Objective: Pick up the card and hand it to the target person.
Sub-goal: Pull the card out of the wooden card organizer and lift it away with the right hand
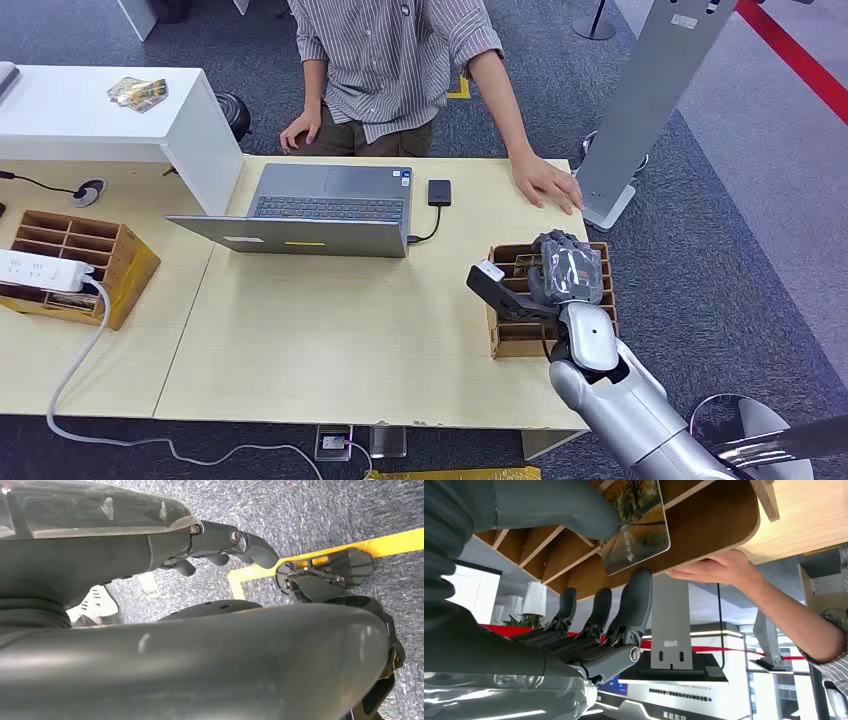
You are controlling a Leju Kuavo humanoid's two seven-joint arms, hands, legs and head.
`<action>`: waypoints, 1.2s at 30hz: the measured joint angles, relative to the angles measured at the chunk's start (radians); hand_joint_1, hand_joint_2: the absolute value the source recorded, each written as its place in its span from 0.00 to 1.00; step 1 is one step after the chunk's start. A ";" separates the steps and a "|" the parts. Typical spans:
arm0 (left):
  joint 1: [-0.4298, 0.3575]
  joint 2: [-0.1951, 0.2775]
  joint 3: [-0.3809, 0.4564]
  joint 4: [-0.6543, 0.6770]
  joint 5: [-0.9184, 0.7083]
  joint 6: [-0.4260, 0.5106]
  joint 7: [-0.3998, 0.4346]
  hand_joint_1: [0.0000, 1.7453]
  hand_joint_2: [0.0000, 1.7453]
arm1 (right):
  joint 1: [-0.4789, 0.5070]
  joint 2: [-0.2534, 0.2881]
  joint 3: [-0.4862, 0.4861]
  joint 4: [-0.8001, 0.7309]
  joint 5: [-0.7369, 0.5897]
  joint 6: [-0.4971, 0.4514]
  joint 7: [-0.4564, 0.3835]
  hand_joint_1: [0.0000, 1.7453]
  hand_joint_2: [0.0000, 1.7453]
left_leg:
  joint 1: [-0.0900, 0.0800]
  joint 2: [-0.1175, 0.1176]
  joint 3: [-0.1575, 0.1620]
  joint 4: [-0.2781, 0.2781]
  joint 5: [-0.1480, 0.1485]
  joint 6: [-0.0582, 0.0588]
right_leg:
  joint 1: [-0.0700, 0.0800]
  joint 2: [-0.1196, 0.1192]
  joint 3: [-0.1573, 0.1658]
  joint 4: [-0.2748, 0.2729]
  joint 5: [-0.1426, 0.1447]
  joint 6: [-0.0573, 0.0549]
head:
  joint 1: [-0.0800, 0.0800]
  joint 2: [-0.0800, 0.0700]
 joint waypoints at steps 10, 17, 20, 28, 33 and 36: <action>0.000 0.000 0.000 0.000 0.000 0.001 -0.001 0.00 0.00 | 0.005 0.001 0.000 0.010 -0.001 -0.003 -0.003 0.63 1.00 | 0.000 0.000 0.000 0.000 0.000 0.000 | 0.000 0.000 0.000 0.000 0.000 0.000 | 0.000 0.000; 0.000 0.000 0.000 0.000 0.003 0.008 -0.001 0.00 0.00 | 0.005 0.001 -0.001 0.017 -0.011 -0.014 -0.013 0.70 1.00 | 0.000 0.000 0.000 0.000 0.000 0.000 | 0.000 0.000 0.000 0.000 0.000 0.000 | 0.000 0.000; 0.001 0.000 0.000 0.000 0.003 0.009 -0.001 0.00 0.00 | 0.004 0.002 -0.002 0.022 -0.014 -0.021 -0.019 0.79 1.00 | 0.000 0.000 0.000 0.000 0.000 0.000 | 0.000 0.000 0.000 0.000 0.000 0.000 | 0.000 0.000; 0.001 0.000 0.000 0.000 0.006 0.002 -0.006 0.00 1.00 | 0.002 0.005 -0.004 0.029 -0.016 -0.027 -0.020 0.85 1.00 | 0.000 0.000 0.000 0.000 0.000 0.000 | 0.000 0.000 0.000 0.000 0.000 0.000 | 0.000 0.000; 0.001 0.000 0.000 0.000 0.006 0.000 -0.006 0.00 1.00 | 0.001 0.005 -0.005 0.030 -0.017 -0.027 -0.020 0.85 1.00 | 0.000 0.000 0.000 0.000 0.000 0.000 | 0.000 0.000 0.000 0.000 0.000 0.000 | 0.000 0.000; 0.001 0.000 0.000 0.000 0.008 0.001 -0.009 0.00 1.00 | 0.001 0.005 -0.005 0.030 -0.017 -0.027 -0.020 0.85 1.00 | 0.000 0.000 0.000 0.000 0.000 0.000 | 0.000 0.000 0.000 0.000 0.000 0.000 | 0.000 0.000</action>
